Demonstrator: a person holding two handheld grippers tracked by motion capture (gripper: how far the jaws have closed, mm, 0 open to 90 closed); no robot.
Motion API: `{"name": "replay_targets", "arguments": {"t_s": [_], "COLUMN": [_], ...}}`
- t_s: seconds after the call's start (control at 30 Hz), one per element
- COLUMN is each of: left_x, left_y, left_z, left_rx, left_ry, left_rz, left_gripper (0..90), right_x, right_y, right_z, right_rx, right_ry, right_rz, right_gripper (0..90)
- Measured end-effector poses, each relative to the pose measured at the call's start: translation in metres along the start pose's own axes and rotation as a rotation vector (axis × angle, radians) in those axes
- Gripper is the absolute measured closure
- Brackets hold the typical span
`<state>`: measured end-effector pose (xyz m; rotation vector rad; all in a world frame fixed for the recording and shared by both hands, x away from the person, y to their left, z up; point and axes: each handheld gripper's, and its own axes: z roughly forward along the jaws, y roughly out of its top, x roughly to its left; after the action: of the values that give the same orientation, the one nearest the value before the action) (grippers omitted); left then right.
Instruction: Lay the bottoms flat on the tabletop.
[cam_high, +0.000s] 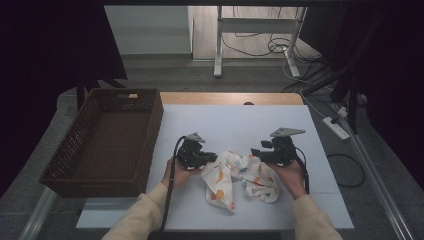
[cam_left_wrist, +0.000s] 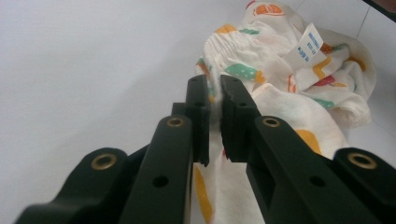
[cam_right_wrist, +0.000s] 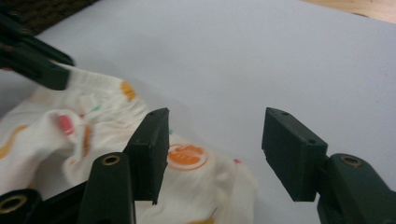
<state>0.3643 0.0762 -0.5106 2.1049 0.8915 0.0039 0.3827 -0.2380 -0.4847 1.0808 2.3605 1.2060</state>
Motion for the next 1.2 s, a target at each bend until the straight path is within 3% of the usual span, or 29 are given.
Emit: {"name": "replay_targets", "arguments": {"t_s": [0.43, 0.67, 0.8, 1.2], "left_x": [0.001, 0.001, 0.002, 0.002], "left_y": [-0.001, -0.001, -0.002, -0.002], "left_z": [0.002, 0.002, 0.003, 0.004], "left_rx": [0.005, 0.012, 0.013, 0.015], "left_ry": [-0.001, -0.002, -0.011, -0.013], "left_rz": [-0.007, -0.010, -0.016, -0.017], "left_gripper": [82.5, 82.4, 82.4, 82.3], "right_x": [-0.010, -0.005, -0.002, 0.008], "right_y": [0.003, -0.005, -0.012, -0.022], "right_z": [0.036, 0.040, 0.036, 0.038], "right_rx": [0.107, 0.180, 0.209, 0.298], "right_ry": [-0.017, -0.001, 0.031, 0.040], "right_rz": [-0.023, -0.052, -0.065, -0.125], "right_gripper": [41.7, 41.5, 40.8, 38.6]}}
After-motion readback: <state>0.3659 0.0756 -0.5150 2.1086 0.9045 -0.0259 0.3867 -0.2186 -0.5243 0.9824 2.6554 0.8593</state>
